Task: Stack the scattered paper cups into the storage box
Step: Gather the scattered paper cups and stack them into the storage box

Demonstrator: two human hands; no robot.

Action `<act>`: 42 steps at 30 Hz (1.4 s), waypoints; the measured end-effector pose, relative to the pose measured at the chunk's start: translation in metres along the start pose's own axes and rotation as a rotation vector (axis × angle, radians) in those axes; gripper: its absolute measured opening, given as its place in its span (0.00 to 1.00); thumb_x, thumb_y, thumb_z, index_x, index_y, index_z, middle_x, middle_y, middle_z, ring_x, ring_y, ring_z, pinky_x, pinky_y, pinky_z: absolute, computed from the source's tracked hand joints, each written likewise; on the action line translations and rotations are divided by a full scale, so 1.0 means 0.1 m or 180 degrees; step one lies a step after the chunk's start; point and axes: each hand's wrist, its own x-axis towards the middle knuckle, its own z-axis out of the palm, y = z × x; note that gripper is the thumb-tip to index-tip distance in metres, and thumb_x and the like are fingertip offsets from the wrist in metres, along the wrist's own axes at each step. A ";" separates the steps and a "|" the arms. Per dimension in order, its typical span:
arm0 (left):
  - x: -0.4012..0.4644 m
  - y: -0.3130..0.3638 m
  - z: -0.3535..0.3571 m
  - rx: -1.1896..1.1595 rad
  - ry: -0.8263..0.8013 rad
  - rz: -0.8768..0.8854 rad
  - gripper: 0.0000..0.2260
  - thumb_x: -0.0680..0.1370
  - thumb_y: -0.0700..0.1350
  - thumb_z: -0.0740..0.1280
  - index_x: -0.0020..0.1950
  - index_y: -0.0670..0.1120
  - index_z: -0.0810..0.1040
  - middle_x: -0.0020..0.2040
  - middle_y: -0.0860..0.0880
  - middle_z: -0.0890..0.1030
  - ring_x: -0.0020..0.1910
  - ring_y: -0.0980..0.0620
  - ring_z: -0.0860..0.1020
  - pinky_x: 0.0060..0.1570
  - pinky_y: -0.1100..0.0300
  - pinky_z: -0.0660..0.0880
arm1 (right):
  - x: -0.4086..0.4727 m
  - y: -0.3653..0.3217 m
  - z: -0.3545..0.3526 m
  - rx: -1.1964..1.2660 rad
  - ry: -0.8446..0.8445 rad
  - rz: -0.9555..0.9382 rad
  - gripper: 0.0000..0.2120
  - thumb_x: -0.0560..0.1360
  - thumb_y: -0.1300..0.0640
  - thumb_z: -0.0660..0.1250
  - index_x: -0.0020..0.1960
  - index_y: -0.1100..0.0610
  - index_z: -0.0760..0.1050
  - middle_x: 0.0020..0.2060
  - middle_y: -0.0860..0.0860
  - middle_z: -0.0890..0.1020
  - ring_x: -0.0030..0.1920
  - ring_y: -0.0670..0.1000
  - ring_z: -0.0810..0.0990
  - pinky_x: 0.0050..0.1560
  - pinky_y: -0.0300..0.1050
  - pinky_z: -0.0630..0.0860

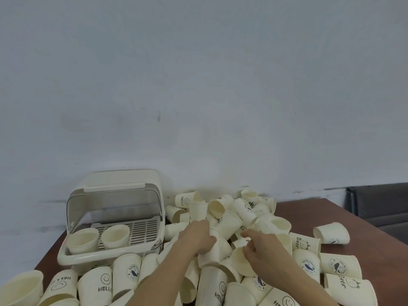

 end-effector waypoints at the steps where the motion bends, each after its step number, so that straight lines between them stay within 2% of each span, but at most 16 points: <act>1: -0.01 0.00 -0.01 -0.0033 0.0021 0.0012 0.16 0.78 0.52 0.60 0.62 0.46 0.70 0.58 0.46 0.75 0.55 0.45 0.75 0.51 0.51 0.74 | 0.02 -0.01 0.01 -0.0016 -0.0004 -0.0013 0.15 0.77 0.58 0.58 0.63 0.52 0.73 0.36 0.52 0.82 0.44 0.49 0.77 0.48 0.41 0.74; 4: -0.03 -0.01 -0.03 -0.0206 0.0109 0.0060 0.11 0.78 0.49 0.59 0.56 0.44 0.72 0.53 0.46 0.76 0.50 0.45 0.78 0.47 0.51 0.77 | 0.10 -0.06 0.05 -0.0063 0.0014 -0.0062 0.16 0.77 0.59 0.59 0.63 0.53 0.74 0.35 0.47 0.80 0.43 0.49 0.77 0.47 0.42 0.74; 6: -0.06 -0.03 -0.05 -0.0308 0.0214 0.0110 0.10 0.78 0.48 0.58 0.53 0.44 0.73 0.50 0.46 0.77 0.48 0.44 0.78 0.44 0.53 0.75 | 0.16 -0.10 0.08 -0.0096 0.0012 -0.0068 0.17 0.77 0.58 0.59 0.65 0.53 0.73 0.33 0.44 0.77 0.41 0.47 0.76 0.47 0.40 0.73; 8: -0.12 -0.05 -0.10 -0.0378 0.0372 0.0191 0.10 0.79 0.49 0.58 0.51 0.45 0.74 0.49 0.47 0.77 0.48 0.45 0.78 0.45 0.53 0.75 | 0.24 -0.15 0.09 -0.0093 -0.0003 -0.0052 0.18 0.77 0.56 0.60 0.65 0.52 0.73 0.32 0.44 0.77 0.40 0.46 0.76 0.47 0.42 0.75; 13: -0.35 -0.20 -0.30 -0.0470 0.0833 0.0359 0.09 0.80 0.51 0.57 0.51 0.50 0.75 0.48 0.50 0.78 0.47 0.49 0.77 0.48 0.52 0.76 | 0.58 -0.23 0.12 -0.0049 -0.0034 0.0159 0.19 0.75 0.57 0.58 0.64 0.54 0.73 0.40 0.52 0.82 0.43 0.50 0.80 0.48 0.47 0.77; 17: -0.56 -0.30 -0.53 -0.0547 0.1269 0.0432 0.09 0.80 0.50 0.57 0.49 0.50 0.76 0.45 0.51 0.80 0.45 0.50 0.77 0.47 0.52 0.76 | 0.96 -0.34 0.21 -0.0298 -0.0076 0.0307 0.17 0.73 0.61 0.59 0.60 0.63 0.74 0.46 0.58 0.82 0.49 0.58 0.80 0.49 0.52 0.78; 21: -0.68 -0.39 -0.70 -0.0499 0.1571 0.0476 0.09 0.80 0.51 0.56 0.47 0.51 0.74 0.42 0.52 0.81 0.44 0.49 0.78 0.45 0.51 0.76 | 1.24 -0.46 0.37 -0.0598 -0.0259 0.0304 0.16 0.73 0.62 0.57 0.59 0.61 0.73 0.54 0.58 0.78 0.53 0.58 0.77 0.49 0.48 0.75; 24: -0.73 -0.49 -0.76 -0.0416 0.1744 0.0483 0.09 0.81 0.53 0.56 0.47 0.53 0.72 0.41 0.52 0.81 0.44 0.48 0.77 0.44 0.51 0.75 | 1.43 -0.49 0.52 -0.0651 -0.0392 0.0299 0.12 0.72 0.64 0.56 0.54 0.60 0.71 0.52 0.58 0.76 0.50 0.59 0.77 0.43 0.47 0.72; 30: -0.83 -0.82 -0.83 -0.0351 0.1923 0.0384 0.09 0.80 0.55 0.56 0.46 0.54 0.71 0.37 0.53 0.80 0.38 0.50 0.78 0.42 0.51 0.76 | 1.70 -0.55 0.75 -0.1019 -0.0585 0.0246 0.21 0.74 0.63 0.55 0.68 0.58 0.63 0.56 0.58 0.76 0.55 0.58 0.76 0.52 0.50 0.75; 33: -0.87 -0.96 -0.85 -0.0353 0.1973 0.0336 0.10 0.81 0.55 0.56 0.46 0.53 0.72 0.35 0.53 0.80 0.37 0.52 0.78 0.40 0.53 0.76 | 1.77 -0.53 0.83 -0.1222 -0.0722 0.0284 0.18 0.74 0.62 0.55 0.64 0.58 0.65 0.54 0.56 0.77 0.53 0.57 0.77 0.52 0.50 0.76; 36: -0.89 -1.05 -0.87 -0.0270 0.2036 0.0242 0.10 0.80 0.56 0.56 0.46 0.53 0.73 0.36 0.54 0.80 0.39 0.52 0.78 0.40 0.53 0.76 | 1.78 -0.50 0.88 -0.1326 -0.0718 0.0301 0.12 0.73 0.62 0.56 0.56 0.58 0.69 0.53 0.56 0.79 0.53 0.56 0.78 0.50 0.47 0.75; 39: -0.88 -1.11 -0.85 -0.0266 0.2043 0.0130 0.11 0.80 0.56 0.55 0.47 0.53 0.73 0.38 0.54 0.81 0.41 0.52 0.78 0.42 0.53 0.76 | 1.71 -0.49 0.88 -0.1373 -0.0532 0.0241 0.05 0.74 0.64 0.56 0.48 0.57 0.65 0.51 0.56 0.79 0.50 0.55 0.79 0.43 0.44 0.72; 42: -0.88 -1.16 -0.80 -0.0322 0.2021 0.0057 0.10 0.80 0.56 0.56 0.46 0.53 0.73 0.39 0.53 0.81 0.41 0.50 0.79 0.42 0.51 0.77 | 1.63 -0.49 0.88 -0.1531 -0.0274 0.0118 0.05 0.76 0.64 0.55 0.48 0.57 0.68 0.49 0.55 0.80 0.45 0.53 0.78 0.39 0.42 0.67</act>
